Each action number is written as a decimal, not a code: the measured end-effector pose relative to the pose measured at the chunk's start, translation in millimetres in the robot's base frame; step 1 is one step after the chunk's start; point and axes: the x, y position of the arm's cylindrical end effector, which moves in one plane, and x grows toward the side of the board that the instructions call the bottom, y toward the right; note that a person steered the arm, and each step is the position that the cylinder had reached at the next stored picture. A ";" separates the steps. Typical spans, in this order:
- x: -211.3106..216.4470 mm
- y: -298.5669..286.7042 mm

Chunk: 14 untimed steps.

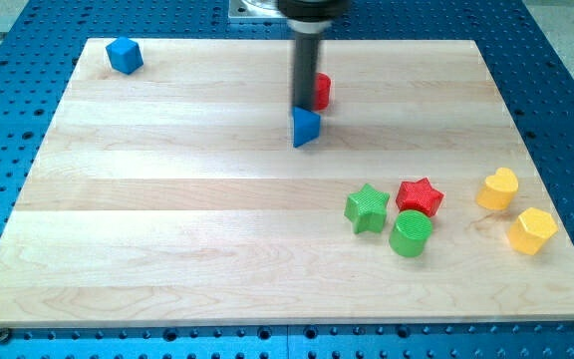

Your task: Place the triangle right to the cube

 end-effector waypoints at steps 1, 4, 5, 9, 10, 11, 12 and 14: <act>-0.3 63.0; 42.6 -58.9; 42.5 -67.1; 67.1 -53.1; 42.0 -40.6; 26.0 -43.3; -12.7 -60.7; -82.1 -121.5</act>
